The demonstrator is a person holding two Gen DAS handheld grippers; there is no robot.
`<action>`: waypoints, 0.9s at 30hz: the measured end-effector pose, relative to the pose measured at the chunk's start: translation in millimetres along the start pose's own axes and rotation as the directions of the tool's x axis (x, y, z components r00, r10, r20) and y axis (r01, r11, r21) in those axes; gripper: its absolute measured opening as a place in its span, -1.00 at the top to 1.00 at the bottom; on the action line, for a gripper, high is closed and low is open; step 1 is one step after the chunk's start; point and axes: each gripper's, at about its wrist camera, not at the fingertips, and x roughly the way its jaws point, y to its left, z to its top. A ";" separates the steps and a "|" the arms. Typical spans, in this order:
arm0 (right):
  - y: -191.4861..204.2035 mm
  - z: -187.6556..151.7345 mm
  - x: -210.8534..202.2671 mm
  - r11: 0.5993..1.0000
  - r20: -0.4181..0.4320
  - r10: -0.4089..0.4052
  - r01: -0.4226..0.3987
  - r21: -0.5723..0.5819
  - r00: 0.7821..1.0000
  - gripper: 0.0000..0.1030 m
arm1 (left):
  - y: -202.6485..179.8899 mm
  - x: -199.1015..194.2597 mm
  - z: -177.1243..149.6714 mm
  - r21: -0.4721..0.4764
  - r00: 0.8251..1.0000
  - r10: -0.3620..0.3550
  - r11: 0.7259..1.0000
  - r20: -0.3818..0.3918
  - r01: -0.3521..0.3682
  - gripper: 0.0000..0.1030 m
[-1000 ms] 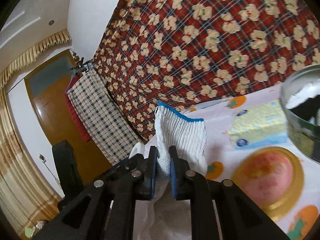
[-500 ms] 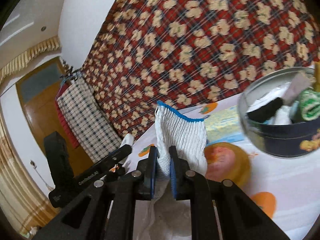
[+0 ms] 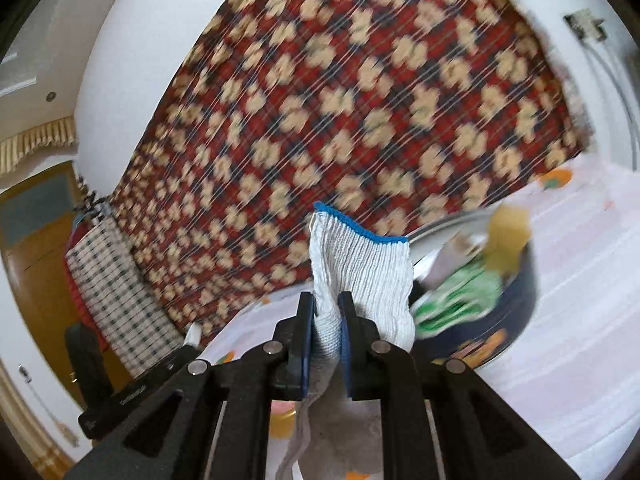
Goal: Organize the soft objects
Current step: 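Carry the white tape ring and white glove over the tin with both grippers, then lower the tape ring and glove into the tin and open both grippers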
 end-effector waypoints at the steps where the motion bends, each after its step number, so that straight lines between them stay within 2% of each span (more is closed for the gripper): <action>1: -4.1 6.0 -3.3 1.000 0.016 -0.016 0.017 -0.006 1.000 0.74 | -1.8 1.6 1.1 0.001 1.000 -0.004 1.000 0.000 0.004 -0.23; 13: -30.0 64.9 2.1 0.989 0.125 -0.117 0.128 -0.078 0.985 0.74 | -27.4 39.1 32.1 -0.018 0.997 -0.080 0.997 0.009 0.080 -0.23; 19: -40.2 91.6 29.3 0.977 0.135 -0.160 0.177 -0.119 0.978 0.74 | -43.7 66.3 48.1 -0.025 0.993 -0.119 0.993 0.011 0.119 -0.23; 27: -48.3 106.0 76.1 0.960 0.131 -0.201 0.222 -0.173 0.971 0.74 | -69.7 110.2 69.7 -0.029 0.982 -0.185 0.982 -0.036 0.184 -0.23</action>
